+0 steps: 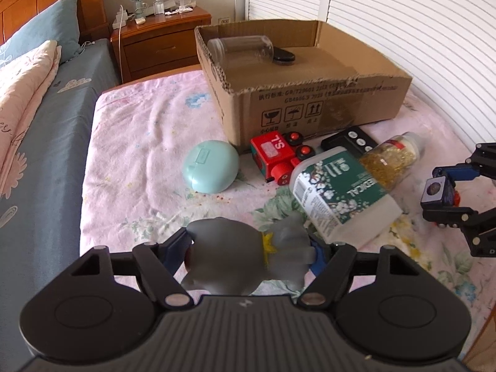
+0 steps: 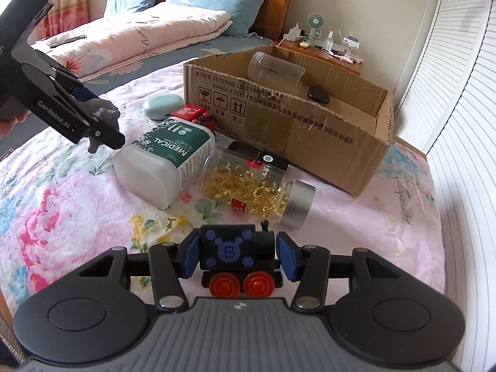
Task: Organize rigid objects
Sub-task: 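Carry the toy cat and toy train into the box and release both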
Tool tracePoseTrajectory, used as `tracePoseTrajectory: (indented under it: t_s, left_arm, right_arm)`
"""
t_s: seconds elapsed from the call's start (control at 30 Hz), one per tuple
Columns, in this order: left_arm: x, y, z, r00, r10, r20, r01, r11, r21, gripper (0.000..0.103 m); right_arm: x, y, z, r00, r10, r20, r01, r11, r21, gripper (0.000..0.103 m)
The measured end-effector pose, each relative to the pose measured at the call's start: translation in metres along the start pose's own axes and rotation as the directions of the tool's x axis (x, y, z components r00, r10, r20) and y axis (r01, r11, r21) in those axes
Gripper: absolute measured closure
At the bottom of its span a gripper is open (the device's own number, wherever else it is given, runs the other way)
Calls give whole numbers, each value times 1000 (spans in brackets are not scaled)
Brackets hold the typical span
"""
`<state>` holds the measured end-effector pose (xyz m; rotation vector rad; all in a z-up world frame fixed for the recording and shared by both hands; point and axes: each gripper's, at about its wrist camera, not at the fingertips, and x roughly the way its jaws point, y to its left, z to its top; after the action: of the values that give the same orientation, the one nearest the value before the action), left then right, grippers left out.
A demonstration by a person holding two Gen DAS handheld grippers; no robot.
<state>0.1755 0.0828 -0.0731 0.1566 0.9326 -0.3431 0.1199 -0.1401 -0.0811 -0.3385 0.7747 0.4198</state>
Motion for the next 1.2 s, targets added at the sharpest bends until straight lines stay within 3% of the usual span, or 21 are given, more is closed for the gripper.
tracePoseTrajectory:
  t_s: [0.43, 0.7, 0.97, 1.03, 1.13, 1.2]
  left_arm:
    - [-35, -17, 28, 995, -65, 76, 60, 996, 66, 28]
    - [-32, -37, 88, 983, -83, 164, 60, 988, 139, 28]
    - [1, -48, 154, 973, -101, 209, 75, 989, 131, 28]
    - [10, -48, 163, 971, -95, 219, 69, 990, 120, 25]
    - [18, -47, 166, 968, -60, 243, 38, 995, 93, 4]
    - [17, -43, 163, 965, -66, 254, 48, 996, 78, 2]
  right_arm:
    - [-24, -8, 12, 999, -14, 35, 14, 1000, -19, 47]
    - [-38, -33, 50, 992, -41, 118, 41, 999, 1, 47]
    - [-29, -63, 91, 984, -83, 155, 78, 996, 42, 47]
    - [-25, -70, 99, 983, -90, 162, 83, 995, 48, 47]
    - [-17, -76, 109, 982, -97, 164, 89, 995, 53, 47]
    - [-11, -79, 114, 982, -96, 160, 89, 995, 53, 47]
